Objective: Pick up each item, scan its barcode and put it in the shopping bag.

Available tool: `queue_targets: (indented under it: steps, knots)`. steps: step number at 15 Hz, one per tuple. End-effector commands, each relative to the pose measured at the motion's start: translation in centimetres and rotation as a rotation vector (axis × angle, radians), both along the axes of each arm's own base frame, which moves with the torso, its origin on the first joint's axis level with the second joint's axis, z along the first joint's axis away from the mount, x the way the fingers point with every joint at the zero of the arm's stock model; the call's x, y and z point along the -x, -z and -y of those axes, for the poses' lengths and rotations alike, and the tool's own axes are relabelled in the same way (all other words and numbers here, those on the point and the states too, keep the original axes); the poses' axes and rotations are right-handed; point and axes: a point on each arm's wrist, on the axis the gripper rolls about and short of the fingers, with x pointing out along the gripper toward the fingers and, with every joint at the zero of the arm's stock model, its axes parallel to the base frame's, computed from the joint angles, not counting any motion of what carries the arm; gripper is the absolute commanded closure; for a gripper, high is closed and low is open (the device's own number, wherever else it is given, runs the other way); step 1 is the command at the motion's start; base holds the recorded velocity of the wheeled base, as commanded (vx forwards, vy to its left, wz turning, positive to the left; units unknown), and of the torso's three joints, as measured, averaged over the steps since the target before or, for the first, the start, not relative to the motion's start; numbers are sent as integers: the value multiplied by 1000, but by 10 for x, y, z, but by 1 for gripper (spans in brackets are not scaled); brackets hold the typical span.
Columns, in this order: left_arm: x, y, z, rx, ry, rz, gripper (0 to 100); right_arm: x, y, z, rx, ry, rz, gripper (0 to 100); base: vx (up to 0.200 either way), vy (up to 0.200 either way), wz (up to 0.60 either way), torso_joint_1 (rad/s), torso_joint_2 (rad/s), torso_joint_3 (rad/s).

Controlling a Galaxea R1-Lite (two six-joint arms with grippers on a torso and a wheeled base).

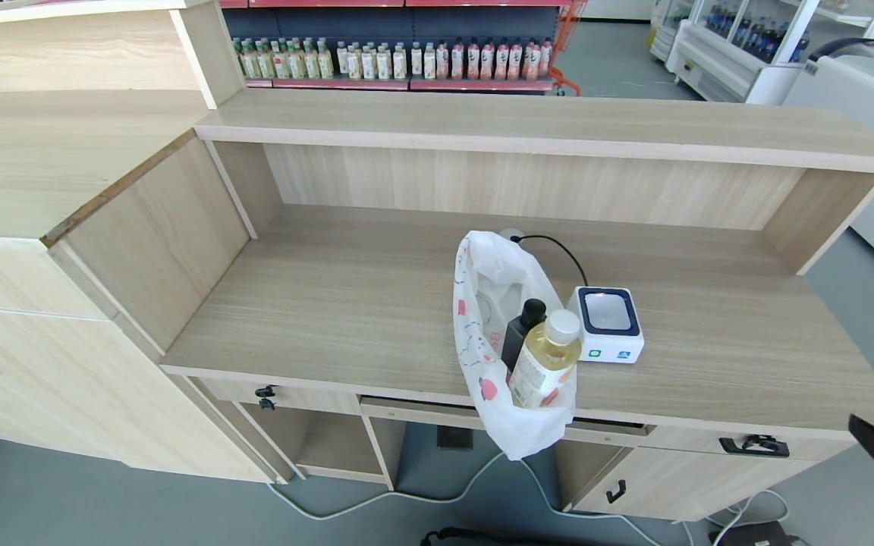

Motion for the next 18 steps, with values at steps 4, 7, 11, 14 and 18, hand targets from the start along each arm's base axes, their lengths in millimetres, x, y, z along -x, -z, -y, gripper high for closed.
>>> queue_targets:
  steps: [4, 7, 11, 14, 18]
  knots:
    - [0, 0, 0, 0, 0, 0, 0, 75, 17, 18, -75, 154, 77, 0, 0, 0, 0, 0, 0, 0]
    - [0, 0, 0, 0, 0, 0, 0, 83, 35, 15, -221, -12, 165, 0, 0, 0, 0, 0, 0, 0]
    - [0, 0, 0, 0, 0, 0, 0, 89, 81, 9, -146, -103, 269, 0, 0, 0, 0, 0, 0, 0]
    - [0, 0, 0, 0, 0, 0, 0, 94, 94, 9, -140, -124, 305, 0, 0, 0, 0, 0, 0, 0]
    - [0, 0, 0, 0, 0, 0, 0, 96, 94, 8, -167, -176, 322, 0, 0, 0, 0, 0, 0, 0]
